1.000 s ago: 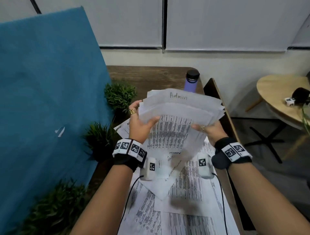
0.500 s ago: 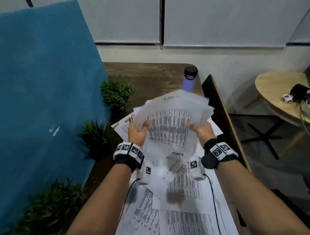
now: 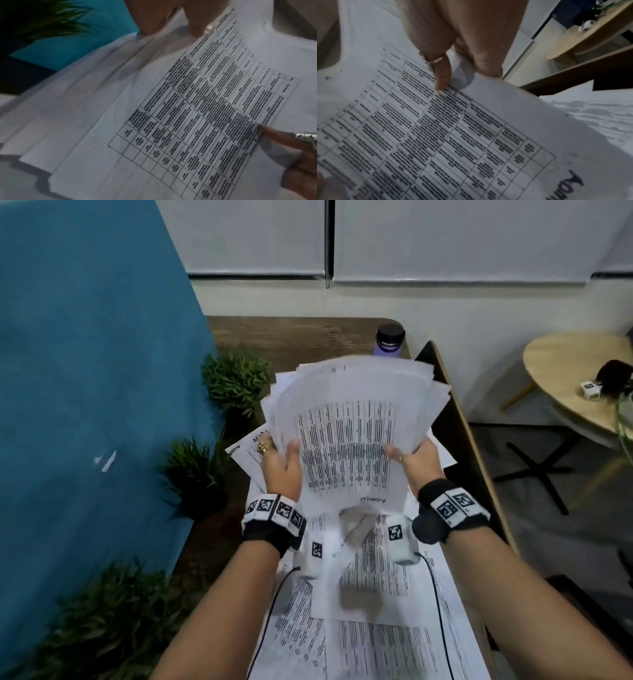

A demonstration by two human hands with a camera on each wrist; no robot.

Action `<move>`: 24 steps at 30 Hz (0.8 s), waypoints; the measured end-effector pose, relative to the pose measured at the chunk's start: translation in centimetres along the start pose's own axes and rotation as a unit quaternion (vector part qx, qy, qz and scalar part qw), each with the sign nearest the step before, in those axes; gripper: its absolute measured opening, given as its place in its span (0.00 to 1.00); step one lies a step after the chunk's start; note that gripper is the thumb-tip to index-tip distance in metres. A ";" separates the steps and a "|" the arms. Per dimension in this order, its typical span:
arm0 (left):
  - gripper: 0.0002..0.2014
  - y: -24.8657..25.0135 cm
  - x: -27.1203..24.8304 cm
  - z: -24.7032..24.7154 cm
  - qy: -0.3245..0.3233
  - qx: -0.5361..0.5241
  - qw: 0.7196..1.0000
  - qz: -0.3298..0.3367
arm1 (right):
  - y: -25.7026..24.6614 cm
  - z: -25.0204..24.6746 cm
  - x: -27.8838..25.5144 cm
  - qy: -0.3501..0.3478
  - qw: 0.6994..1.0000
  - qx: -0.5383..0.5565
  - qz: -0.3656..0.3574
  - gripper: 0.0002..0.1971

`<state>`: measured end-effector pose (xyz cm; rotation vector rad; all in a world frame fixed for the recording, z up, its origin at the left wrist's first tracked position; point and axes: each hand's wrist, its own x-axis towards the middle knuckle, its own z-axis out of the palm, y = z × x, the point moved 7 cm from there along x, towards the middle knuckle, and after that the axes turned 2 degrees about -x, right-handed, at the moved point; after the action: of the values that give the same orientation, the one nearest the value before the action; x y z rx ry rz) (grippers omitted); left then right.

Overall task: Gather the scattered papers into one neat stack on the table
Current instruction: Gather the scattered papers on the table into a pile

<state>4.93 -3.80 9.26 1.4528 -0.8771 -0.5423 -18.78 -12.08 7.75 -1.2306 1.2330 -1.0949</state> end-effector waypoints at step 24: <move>0.21 4.1 0.2 -0.3 0.005 -0.005 0.989 0.148 | -2.4 0.3 -1.3 0.012 0.997 0.072 -0.030 0.23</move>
<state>4.47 -3.44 13.33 1.2845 -1.0580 -0.3165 -18.43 -10.86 10.19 -1.1546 1.1202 -1.2241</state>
